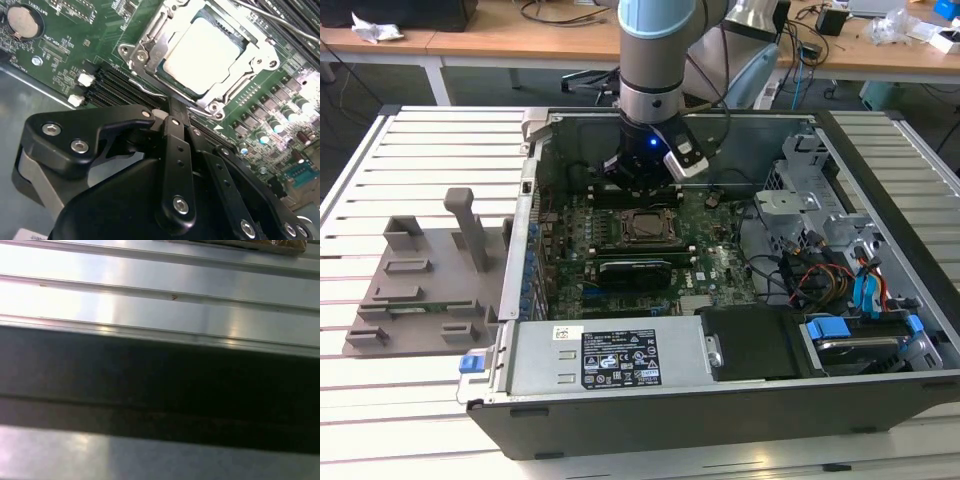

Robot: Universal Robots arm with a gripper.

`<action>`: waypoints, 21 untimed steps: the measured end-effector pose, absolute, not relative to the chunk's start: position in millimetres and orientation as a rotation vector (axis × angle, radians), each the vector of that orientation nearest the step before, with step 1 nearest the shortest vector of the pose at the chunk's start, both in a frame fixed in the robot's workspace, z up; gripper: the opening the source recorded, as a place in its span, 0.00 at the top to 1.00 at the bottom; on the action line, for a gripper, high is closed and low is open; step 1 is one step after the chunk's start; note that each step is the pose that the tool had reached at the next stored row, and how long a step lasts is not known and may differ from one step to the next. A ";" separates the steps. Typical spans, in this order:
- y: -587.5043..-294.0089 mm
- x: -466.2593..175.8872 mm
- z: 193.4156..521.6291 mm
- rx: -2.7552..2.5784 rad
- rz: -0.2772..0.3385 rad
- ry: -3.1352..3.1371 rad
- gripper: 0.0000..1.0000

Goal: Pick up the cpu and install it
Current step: 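Install the first cpu locking lever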

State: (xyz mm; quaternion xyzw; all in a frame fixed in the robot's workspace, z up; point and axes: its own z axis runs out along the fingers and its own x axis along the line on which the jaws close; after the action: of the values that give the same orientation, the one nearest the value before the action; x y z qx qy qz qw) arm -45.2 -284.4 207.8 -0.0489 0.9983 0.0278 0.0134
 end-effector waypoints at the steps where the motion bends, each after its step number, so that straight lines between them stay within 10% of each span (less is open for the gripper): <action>1: -284.4 -42.9 207.2 -0.152 0.086 3.110 0.89; 21: -284.6 -29.6 204.0 -0.153 0.086 3.111 0.89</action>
State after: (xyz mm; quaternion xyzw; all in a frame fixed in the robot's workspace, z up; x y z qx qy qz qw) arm -29.6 -284.6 204.0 -0.0490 0.9983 0.0276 0.0128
